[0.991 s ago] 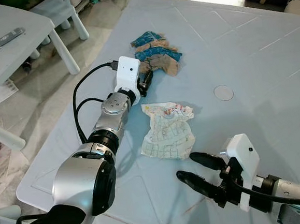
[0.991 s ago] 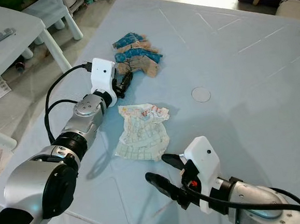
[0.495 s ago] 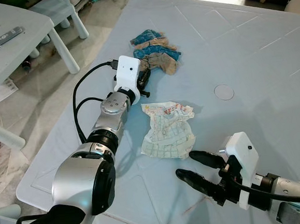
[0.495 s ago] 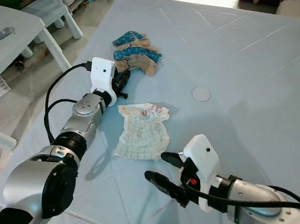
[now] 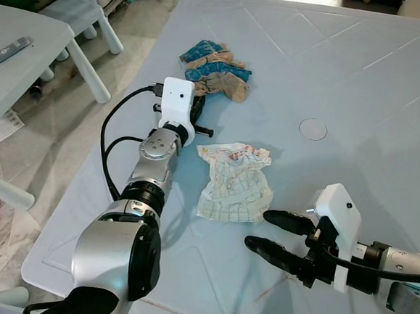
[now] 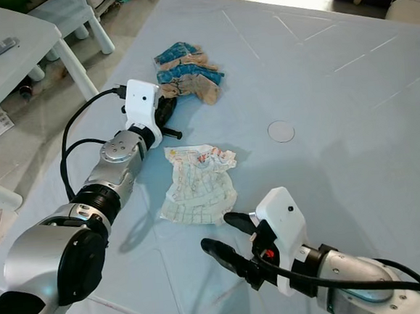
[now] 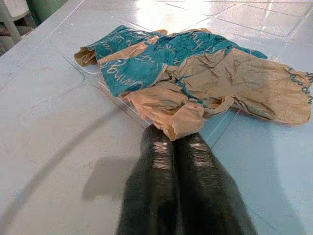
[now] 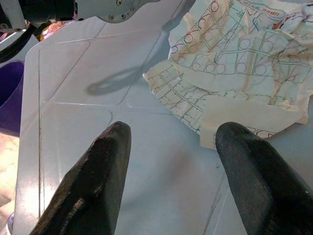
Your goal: Picking trash to rubbish bin
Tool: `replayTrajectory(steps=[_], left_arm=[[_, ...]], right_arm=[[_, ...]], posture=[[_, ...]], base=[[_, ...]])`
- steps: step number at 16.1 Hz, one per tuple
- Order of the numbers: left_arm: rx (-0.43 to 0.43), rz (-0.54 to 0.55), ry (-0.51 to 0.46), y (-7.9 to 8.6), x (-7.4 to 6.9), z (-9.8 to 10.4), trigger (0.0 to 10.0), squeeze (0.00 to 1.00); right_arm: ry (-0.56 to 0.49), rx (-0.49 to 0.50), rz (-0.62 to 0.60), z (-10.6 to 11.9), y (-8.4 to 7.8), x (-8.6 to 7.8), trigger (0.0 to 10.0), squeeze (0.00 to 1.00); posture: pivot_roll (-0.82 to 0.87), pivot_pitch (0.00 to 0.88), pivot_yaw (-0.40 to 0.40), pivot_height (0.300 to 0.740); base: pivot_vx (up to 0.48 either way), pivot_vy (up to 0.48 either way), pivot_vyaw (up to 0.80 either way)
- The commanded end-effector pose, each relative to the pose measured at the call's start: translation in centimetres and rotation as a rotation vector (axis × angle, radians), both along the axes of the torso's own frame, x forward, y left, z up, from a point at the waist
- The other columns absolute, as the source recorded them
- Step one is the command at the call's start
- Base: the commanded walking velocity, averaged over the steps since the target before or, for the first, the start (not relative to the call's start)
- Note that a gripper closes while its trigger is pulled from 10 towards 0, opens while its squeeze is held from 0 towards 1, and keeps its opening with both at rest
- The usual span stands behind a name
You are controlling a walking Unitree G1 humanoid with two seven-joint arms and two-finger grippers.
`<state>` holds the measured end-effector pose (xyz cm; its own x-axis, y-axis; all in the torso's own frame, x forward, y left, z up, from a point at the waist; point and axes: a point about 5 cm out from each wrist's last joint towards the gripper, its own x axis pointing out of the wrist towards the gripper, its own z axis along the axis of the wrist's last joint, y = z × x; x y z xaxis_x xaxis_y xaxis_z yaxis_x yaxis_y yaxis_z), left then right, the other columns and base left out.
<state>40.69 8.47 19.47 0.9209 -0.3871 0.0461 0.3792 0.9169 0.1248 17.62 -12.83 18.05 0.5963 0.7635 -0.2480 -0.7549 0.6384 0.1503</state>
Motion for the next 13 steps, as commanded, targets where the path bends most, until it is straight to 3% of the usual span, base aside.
replayTrajectory(steps=[1,13], left_arm=[[0.024,0.018,0.058,0.5,-0.3,-1.6,0.0,0.0],[-0.02,0.06,-0.026,1.3,-0.2,-0.7,0.0,0.0]], right_arm=[[0.009,-0.003,0.015,0.0,0.2,-0.3,10.0,0.0],[-0.01,0.006,0.011,-0.1,0.4,0.8,10.0,0.0]], posture=[[-0.43,0.32,-0.017,0.74],[-0.39,0.282,0.0,0.74]], base=[[0.0,0.0,0.0],[0.0,0.0,0.0]])
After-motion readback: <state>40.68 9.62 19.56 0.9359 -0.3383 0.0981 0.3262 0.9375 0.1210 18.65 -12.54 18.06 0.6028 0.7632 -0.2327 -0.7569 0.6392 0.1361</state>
